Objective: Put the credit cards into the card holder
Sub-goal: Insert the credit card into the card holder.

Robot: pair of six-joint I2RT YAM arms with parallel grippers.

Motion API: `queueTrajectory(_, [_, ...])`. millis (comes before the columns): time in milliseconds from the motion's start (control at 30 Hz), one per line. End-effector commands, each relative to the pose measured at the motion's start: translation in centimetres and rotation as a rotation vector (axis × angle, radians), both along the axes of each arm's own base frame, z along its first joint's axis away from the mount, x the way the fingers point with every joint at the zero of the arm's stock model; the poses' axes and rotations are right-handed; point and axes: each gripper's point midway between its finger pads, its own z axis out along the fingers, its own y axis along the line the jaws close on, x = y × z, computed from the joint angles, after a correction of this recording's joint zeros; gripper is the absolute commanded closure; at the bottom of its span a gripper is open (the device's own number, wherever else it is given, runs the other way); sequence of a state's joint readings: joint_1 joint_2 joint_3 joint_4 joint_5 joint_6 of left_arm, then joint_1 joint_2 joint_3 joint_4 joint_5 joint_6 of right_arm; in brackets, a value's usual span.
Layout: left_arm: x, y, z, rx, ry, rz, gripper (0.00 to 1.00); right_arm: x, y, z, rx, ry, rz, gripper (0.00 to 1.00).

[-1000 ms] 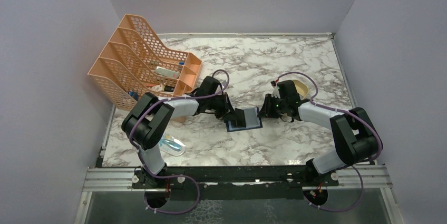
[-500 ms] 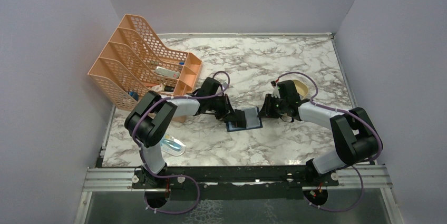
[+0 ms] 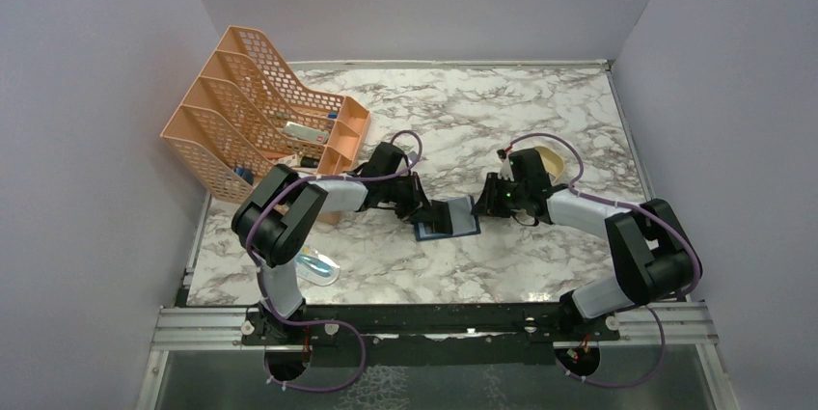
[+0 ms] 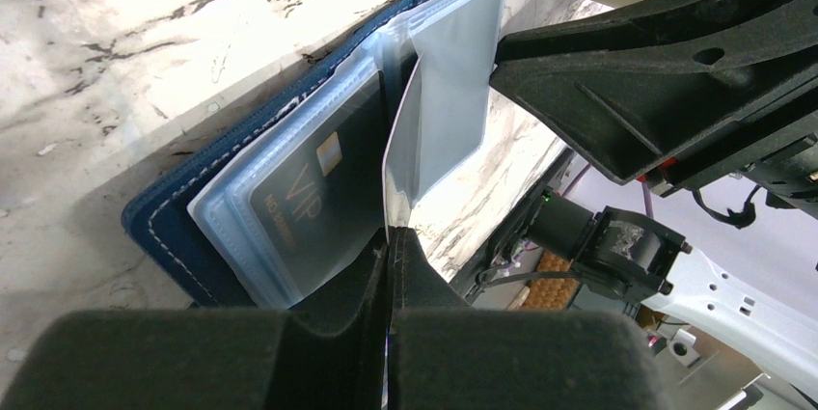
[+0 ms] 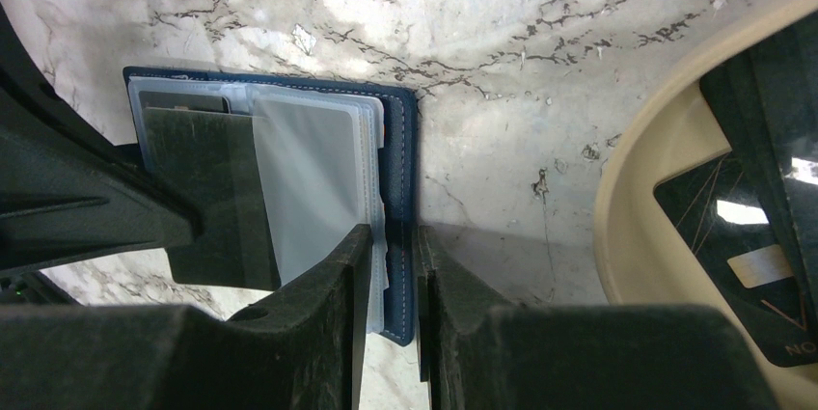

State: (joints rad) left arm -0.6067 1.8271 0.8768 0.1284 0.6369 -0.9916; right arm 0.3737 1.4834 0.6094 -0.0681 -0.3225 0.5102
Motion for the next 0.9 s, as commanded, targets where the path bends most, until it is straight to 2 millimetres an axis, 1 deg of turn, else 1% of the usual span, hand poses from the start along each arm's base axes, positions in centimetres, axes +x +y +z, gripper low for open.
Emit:
queueTrajectory(0, [0.9, -0.3, -1.8, 0.04, -0.045, 0.025, 1.0, -1.9, 0.5, -0.3, 0.033, 0.049, 0.022, 0.76])
queueTrajectory(167, [1.0, -0.4, -2.3, 0.034, -0.062, 0.044, 1.0, -2.2, 0.5, -0.4, 0.041, 0.056, 0.018, 0.77])
queueTrajectory(333, [1.0, -0.1, -2.6, 0.046, -0.065, 0.059, 1.0, -2.4, 0.3, -0.7, 0.033, 0.061, 0.009, 0.78])
queueTrajectory(700, [0.8, 0.8, -2.7, 0.068, -0.079, 0.085, 1.0, -2.3, 0.0, -0.7, 0.017, 0.058, 0.003, 0.79])
queueTrajectory(867, [0.9, 0.9, -2.8, 0.071, -0.082, 0.097, 1.0, -2.5, 0.2, -0.5, 0.033, 0.065, -0.001, 0.79])
